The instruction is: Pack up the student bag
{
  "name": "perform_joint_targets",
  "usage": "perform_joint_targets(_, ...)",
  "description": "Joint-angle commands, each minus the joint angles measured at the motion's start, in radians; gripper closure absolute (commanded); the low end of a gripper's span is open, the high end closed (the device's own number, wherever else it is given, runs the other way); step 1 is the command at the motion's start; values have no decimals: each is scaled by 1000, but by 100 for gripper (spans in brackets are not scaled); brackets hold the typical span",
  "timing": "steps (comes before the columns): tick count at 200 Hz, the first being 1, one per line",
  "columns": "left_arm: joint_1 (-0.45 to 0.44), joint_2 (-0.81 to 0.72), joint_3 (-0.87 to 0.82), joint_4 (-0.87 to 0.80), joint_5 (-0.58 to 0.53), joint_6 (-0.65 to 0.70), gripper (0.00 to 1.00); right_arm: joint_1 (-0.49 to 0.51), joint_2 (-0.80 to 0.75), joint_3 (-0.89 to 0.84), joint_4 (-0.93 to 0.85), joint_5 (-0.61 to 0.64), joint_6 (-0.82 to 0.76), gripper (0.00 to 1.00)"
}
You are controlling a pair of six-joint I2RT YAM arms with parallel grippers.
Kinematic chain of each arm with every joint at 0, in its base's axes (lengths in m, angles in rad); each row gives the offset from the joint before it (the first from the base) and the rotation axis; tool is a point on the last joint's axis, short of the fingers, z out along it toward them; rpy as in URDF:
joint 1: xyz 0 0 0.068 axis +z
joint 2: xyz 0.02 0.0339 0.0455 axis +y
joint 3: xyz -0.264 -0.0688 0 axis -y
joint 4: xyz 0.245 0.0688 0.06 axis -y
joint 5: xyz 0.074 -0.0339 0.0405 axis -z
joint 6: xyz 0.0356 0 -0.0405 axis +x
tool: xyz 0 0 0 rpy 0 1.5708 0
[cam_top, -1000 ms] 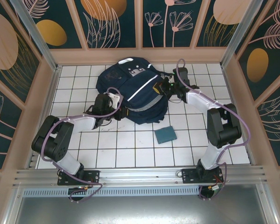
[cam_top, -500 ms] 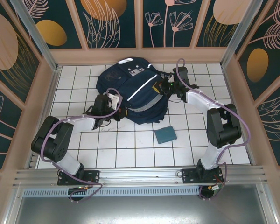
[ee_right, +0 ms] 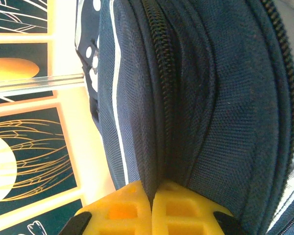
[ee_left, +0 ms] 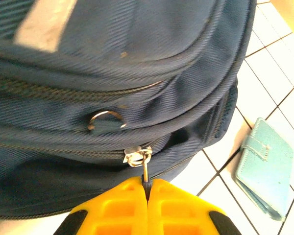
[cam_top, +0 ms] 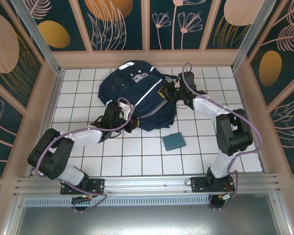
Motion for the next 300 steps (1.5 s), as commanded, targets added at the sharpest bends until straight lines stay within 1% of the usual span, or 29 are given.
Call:
perform_joint_targets(1,-58,-6,3,81,69,-73,100,35,16,-14,123,17,11,100)
perform_joint_targets(9,-63,0,13,101,65,-96,98,35,11,-25,120,15,0,96)
perform_joint_targets(15,-63,1,22,101,60,-113,93,34,3,-34,113,20,-16,91)
perform_joint_targets(21,-63,0,32,89,43,-126,84,31,-8,-44,97,27,-39,84)
perform_joint_targets(29,-62,-10,45,64,25,-131,76,29,-34,-55,61,50,-83,74)
perform_joint_targets(38,-62,-25,56,28,9,-129,64,28,-71,-64,-8,104,-145,63)
perform_joint_targets(47,-61,-45,62,-10,-12,-132,50,29,-111,-69,-82,167,-213,55)
perform_joint_targets(55,-60,-65,62,-41,-28,-135,43,30,-143,-72,-151,222,-268,50)
perform_joint_targets(66,-54,-93,59,-76,-41,-139,37,35,-191,-81,-227,291,-336,46)
perform_joint_targets(80,-37,-129,51,-105,-52,-158,31,64,-233,-93,-307,372,-405,43)
perform_joint_targets(94,-3,-161,42,-123,-80,-195,24,119,-255,-101,-360,432,-448,42)
perform_joint_targets(106,43,-181,33,-127,-95,-234,21,166,-253,-103,-384,454,-471,42)
perform_joint_targets(109,52,-185,31,-127,-100,-246,20,198,-249,-104,-388,462,-472,42)
perform_joint_targets(122,98,-200,18,-125,-129,-298,18,269,-228,-93,-400,490,-483,43)
perform_joint_targets(132,122,-207,15,-135,-169,-328,18,329,-196,-70,-421,508,-483,44)
perform_joint_targets(159,154,-232,2,-172,-295,-394,15,481,-81,29,-502,637,-448,47)
perform_joint_targets(184,180,-251,-21,-184,-360,-432,12,568,28,126,-585,733,-386,54)
perform_joint_targets(195,189,-259,-30,-187,-380,-445,11,589,62,154,-611,762,-354,56)
perform_joint_targets(234,202,-273,-59,-176,-380,-470,8,599,124,190,-602,754,-324,57)
perform_joint_targets(300,201,-259,-70,-155,-343,-496,8,596,184,245,-625,759,-338,75)
